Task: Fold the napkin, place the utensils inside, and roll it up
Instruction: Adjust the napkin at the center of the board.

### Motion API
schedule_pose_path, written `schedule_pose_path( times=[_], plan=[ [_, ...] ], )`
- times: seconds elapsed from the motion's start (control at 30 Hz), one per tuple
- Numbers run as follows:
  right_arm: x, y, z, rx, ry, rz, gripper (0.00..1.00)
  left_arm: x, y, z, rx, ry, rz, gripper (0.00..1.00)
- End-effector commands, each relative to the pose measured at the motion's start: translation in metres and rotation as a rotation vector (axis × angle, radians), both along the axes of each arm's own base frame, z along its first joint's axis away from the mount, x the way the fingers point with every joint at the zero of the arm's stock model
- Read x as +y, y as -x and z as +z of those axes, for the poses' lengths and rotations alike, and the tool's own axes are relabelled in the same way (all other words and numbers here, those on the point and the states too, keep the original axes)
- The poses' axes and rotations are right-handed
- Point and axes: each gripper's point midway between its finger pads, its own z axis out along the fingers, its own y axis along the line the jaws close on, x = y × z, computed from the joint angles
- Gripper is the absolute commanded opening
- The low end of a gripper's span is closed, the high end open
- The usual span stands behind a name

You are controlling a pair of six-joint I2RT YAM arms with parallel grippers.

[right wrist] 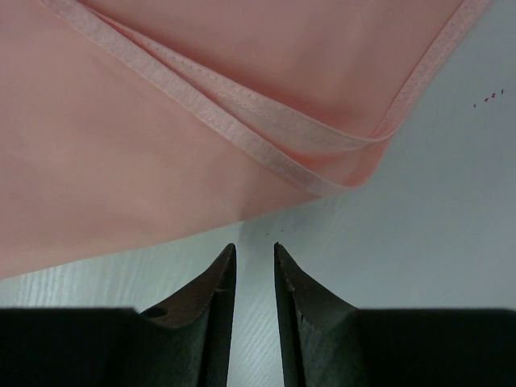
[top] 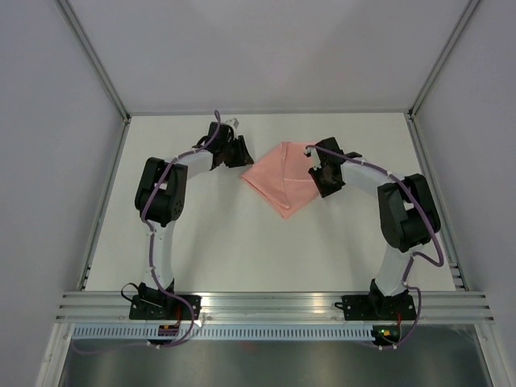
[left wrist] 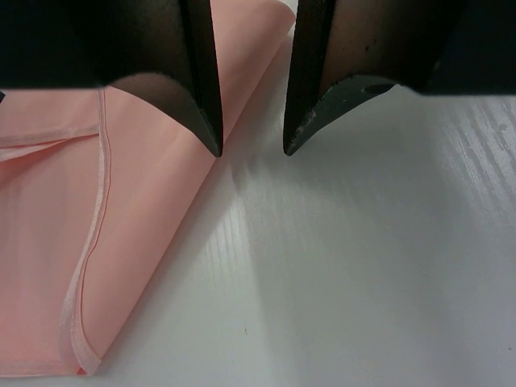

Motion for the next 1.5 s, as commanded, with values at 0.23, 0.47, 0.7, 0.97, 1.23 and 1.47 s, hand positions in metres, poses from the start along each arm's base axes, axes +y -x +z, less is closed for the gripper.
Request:
schedule_pose_path(
  times=[0.23, 0.47, 0.7, 0.97, 1.23, 1.47],
  plan=[
    [-0.008, -0.036, -0.011, -0.017, 0.066, -0.023, 0.31, -0.016, 0.027, 0.004, 0.013, 0.069, 0.015, 0.4],
    [-0.002, -0.059, -0.017, -0.029, 0.074, -0.009, 0.31, -0.009, 0.051, -0.001, 0.023, 0.079, 0.078, 0.37],
    [0.011, -0.077, -0.02, -0.04, 0.04, 0.034, 0.31, -0.008, 0.09, -0.006, 0.027, 0.097, 0.111, 0.36],
    [0.021, -0.07, -0.009, -0.038, -0.017, 0.094, 0.32, 0.005, 0.115, -0.001, 0.005, 0.08, 0.159, 0.36],
    [0.01, -0.072, 0.017, -0.086, -0.038, 0.087, 0.33, 0.025, 0.109, 0.024, -0.051, 0.018, 0.225, 0.46],
    [-0.02, -0.075, 0.054, -0.174, -0.055, 0.081, 0.36, 0.041, 0.094, 0.063, -0.132, -0.008, 0.249, 0.51]
  ],
)
